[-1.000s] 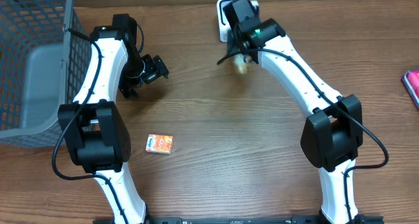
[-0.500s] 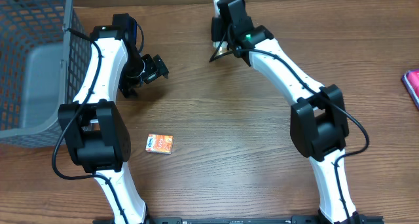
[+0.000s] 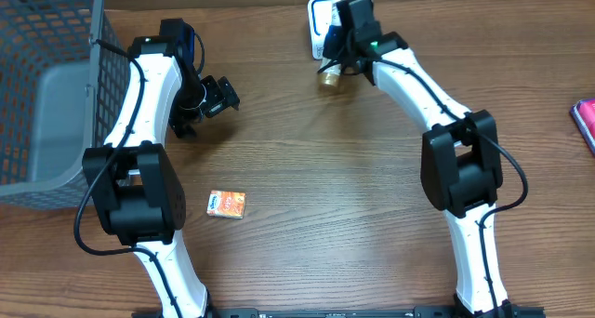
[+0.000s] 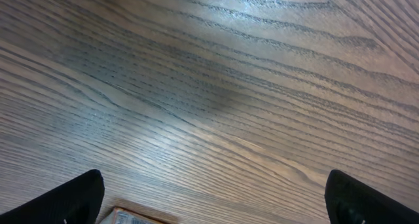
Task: Scan the item barcode
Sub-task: 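Hold the Pantene tube up to the scanner with the right gripper, then carry the Pantene tube far right and release it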
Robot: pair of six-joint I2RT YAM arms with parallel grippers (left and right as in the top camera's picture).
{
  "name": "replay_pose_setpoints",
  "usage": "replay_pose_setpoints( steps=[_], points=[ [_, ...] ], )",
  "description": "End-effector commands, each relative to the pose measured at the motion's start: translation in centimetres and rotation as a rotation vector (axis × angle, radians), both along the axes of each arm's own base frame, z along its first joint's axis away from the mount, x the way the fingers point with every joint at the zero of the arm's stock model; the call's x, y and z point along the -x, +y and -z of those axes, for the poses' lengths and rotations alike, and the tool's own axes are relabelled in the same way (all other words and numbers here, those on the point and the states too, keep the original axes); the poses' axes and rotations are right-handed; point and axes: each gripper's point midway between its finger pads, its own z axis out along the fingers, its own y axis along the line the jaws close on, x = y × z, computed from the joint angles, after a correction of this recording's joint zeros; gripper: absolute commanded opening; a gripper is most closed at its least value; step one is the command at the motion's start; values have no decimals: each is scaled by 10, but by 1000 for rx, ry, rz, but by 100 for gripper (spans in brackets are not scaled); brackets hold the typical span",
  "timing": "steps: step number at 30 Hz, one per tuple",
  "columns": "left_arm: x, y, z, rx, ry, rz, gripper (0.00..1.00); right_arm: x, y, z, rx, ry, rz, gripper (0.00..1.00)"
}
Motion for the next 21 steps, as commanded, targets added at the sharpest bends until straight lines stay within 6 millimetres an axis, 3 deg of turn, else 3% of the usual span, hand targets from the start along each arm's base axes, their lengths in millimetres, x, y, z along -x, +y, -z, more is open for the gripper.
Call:
replay_pose_setpoints(
  steps=[1,9,12,14,17,19,21],
  points=[
    [-4,-4,-2,-13,-10,-6,100,-4,15,-36,-90,-50,-43,4],
    [-4,-4,-2,-14,-10,-5,100,2,21,-49,-113,-19,-75,4],
    [-4,-4,-2,-14,-10,-5,100,4,7,-83,-111,-15,-55,4],
    [-4,-4,-2,-14,-9,-5,100,4,-11,-114,-113,-31,-26,4],
    [-3,-4,-2,-14,-7,-5,100,5,-57,-158,-95,-63,60,4],
    [-3,-4,-2,-13,-5,-5,100,8,-103,-181,-59,-73,154,4],
    [-3,-4,-2,-13,-4,-5,100,14,-154,-189,-2,-64,268,4]
  ],
)
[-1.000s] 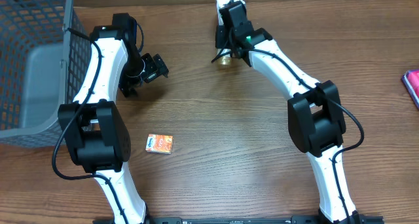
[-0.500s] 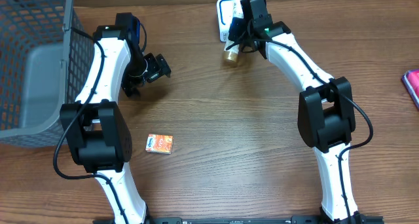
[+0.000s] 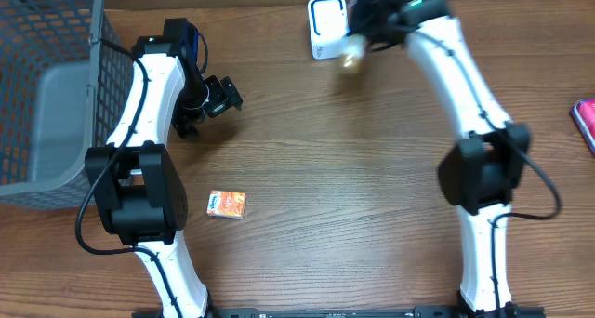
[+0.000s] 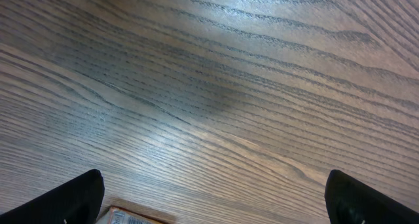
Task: Scan the item barcode
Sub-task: 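Carry the Pantene tube far right and release it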
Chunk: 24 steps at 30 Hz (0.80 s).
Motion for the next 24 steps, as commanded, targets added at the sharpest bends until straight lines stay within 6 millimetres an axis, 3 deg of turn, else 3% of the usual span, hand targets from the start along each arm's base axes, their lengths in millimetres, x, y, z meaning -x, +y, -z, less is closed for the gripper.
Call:
replay_pose_setpoints(
  steps=[1,3,4,5,7,8,11,16,20,23,24],
  points=[
    [-2,-1,-2,-13,-2,-14,100,5,-131,-96,115,-150,292,4],
    [-2,-1,-2,-13,0,-13,100,18,-181,-86,175,-85,393,4],
    [-2,-1,-2,-13,0,-14,100,31,-216,-77,205,-27,468,4],
    [-2,-1,-2,-13,0,-13,100,54,-269,-59,244,79,584,4],
    [-2,-1,-2,-13,-1,-14,100,79,-319,-42,254,176,676,4],
    [-2,-1,-2,-13,-1,-14,100,86,-332,-37,254,200,700,4],
    [-2,-1,-2,-13,-1,-14,100,138,-422,-9,234,339,884,4],
    [-2,-1,-2,-13,0,-13,100,197,-502,21,195,438,1065,4],
    [-2,-1,-2,-13,-1,-13,100,228,-536,29,180,460,1143,4],
    [-2,-1,-2,-13,-1,-13,100,243,-550,38,170,476,1180,4],
    [-2,-1,-2,-13,-1,-13,100,247,-553,42,166,486,1187,9]
  ],
)
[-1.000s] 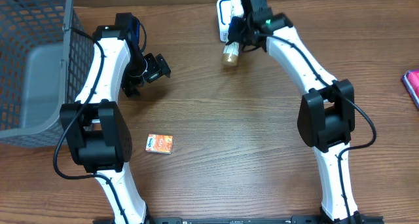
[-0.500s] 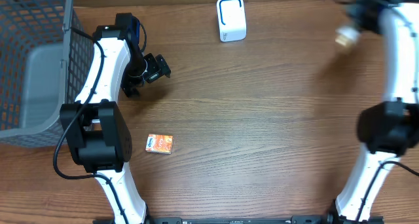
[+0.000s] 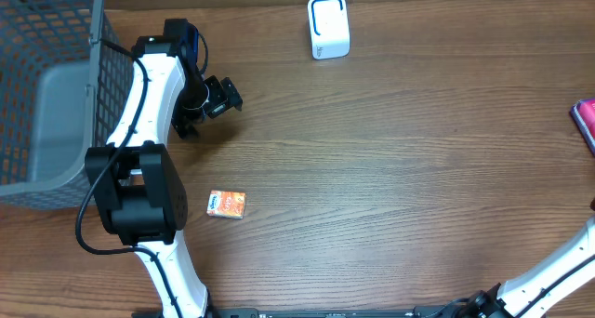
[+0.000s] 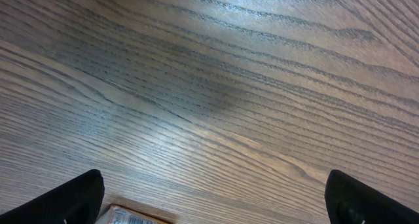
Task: Scan the item barcode
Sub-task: 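Carry the Pantene tube far right and release it, then move the right gripper to the orange Kleenex box and grasp it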
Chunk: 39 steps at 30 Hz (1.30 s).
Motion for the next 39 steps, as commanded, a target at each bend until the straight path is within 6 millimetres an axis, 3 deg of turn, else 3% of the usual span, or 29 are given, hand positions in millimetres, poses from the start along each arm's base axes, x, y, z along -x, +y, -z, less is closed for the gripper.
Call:
replay_pose_setpoints(
  steps=[1,2,4,6,9,13,14,21,22,23,24,29,30,31,33,37,39],
  points=[
    [-3,-1,-2,-13,-7,-12,100,7,-7,4,6,10,14,14],
    [-3,-1,-2,-13,-7,-12,100,10,-7,9,-3,17,19,24],
    [-3,-1,-2,-13,-7,-13,100,10,-7,13,-10,21,16,35],
    [-3,-1,-2,-13,-7,-13,100,10,-6,14,-15,21,14,38],
    [-3,-1,-2,-13,-7,-13,100,-14,12,17,-80,-45,-103,51],
    [-3,-1,-2,-13,-7,-13,100,-37,37,18,-171,-129,-170,52],
    [-3,-1,-2,-13,-7,-13,100,-60,63,16,-248,-204,-286,52],
    [-3,-2,-2,-13,-7,-9,100,-120,159,3,-439,-371,-622,59],
    [-3,-3,-2,-14,-7,-8,100,-130,186,-2,-485,-405,-711,59],
    [-4,-3,-2,-13,-8,-8,100,-135,201,-4,-509,-417,-757,60],
    [-4,-3,-2,-16,-8,-8,100,-145,245,-9,-571,-439,-881,63],
    [-3,-3,-2,-16,-5,-24,100,-150,359,-9,-670,-349,-1138,79],
    [-2,-3,-2,-16,0,-23,100,-150,388,-9,-688,-327,-1196,81],
    [-1,-3,-2,-16,3,-22,100,-149,401,-9,-695,-317,-1220,81],
    [1,-2,-1,-23,13,-22,100,-143,457,-8,-711,-276,-1357,86],
    [-2,10,-1,-88,1,-27,100,-121,549,-5,-721,-229,-1647,86],
    [-7,19,-1,-129,-21,-50,100,-107,599,2,-705,-202,-1792,80]
  ],
)
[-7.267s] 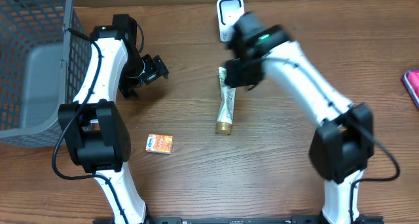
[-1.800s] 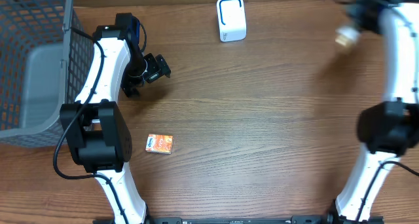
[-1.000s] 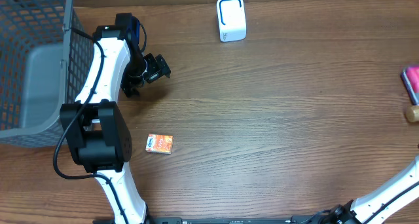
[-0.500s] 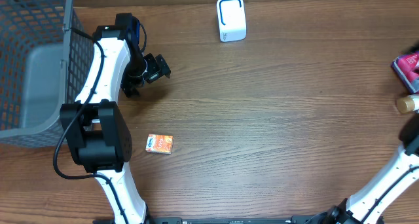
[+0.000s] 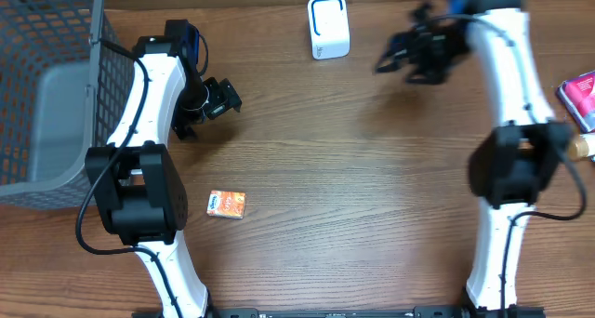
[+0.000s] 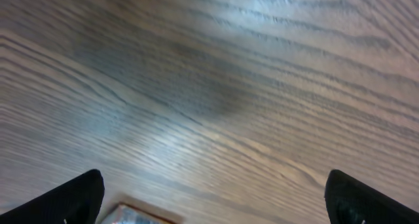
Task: Scan the item barcode
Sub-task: 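Move the right gripper to the orange Kleenex box and grasp it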
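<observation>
A small orange box (image 5: 227, 204) lies flat on the wooden table, near my left arm's base. Its top edge (image 6: 134, 215) peeks in at the bottom of the left wrist view. My left gripper (image 5: 219, 96) hangs open over bare wood well behind the box, its dark fingertips (image 6: 72, 196) wide apart and empty. The white scanner (image 5: 328, 26) with a blue ring stands at the back middle. My right gripper (image 5: 402, 61) hovers to the right of the scanner, blurred, its fingers apparently spread, with nothing seen in them.
A grey mesh basket (image 5: 46, 86) fills the far left. A pink item (image 5: 578, 93) lies at the right edge, and a small brass-coloured thing (image 5: 584, 147) lies just below it beside the right arm.
My right arm, nearly out of the overhead view before, now reaches across the back right, gripper near the scanner. A brass thing now lies at the right edge. The left wrist view is slightly blurred.
My right gripper first hung at the scanner with a brass-coloured thing under it, then just right of the scanner with it. Then the arm was nearly out of view. Now it is back without the brass thing. The left gripper and orange box stayed put.
</observation>
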Robot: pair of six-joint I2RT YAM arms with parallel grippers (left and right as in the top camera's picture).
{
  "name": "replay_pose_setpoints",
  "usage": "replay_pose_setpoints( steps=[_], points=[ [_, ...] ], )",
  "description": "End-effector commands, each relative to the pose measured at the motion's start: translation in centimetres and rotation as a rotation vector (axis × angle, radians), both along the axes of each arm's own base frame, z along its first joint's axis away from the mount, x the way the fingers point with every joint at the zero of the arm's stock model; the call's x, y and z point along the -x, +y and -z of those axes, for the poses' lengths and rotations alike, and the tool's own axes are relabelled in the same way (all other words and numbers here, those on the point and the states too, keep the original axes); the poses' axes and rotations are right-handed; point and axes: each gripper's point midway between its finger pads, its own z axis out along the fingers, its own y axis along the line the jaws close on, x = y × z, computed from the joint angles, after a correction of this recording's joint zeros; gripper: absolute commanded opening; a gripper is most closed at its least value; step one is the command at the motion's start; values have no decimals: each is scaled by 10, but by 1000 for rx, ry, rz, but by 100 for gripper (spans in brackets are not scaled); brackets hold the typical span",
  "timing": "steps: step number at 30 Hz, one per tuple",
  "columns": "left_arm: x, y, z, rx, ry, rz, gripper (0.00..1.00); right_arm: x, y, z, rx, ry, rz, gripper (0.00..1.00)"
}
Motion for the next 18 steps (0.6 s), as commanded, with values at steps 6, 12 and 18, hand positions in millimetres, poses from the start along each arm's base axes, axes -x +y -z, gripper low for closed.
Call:
replay_pose_setpoints(
  steps=[6,12,18],
  points=[
    [-15,35,-2,-99,-56,-120,100,73,166,46,19,-130,-455,78],
    [-12,53,-2,-100,-44,-168,100,132,233,70,-5,-186,-668,78],
    [-9,54,-2,-100,-33,-172,100,172,269,88,-13,-232,-788,78]
  ],
)
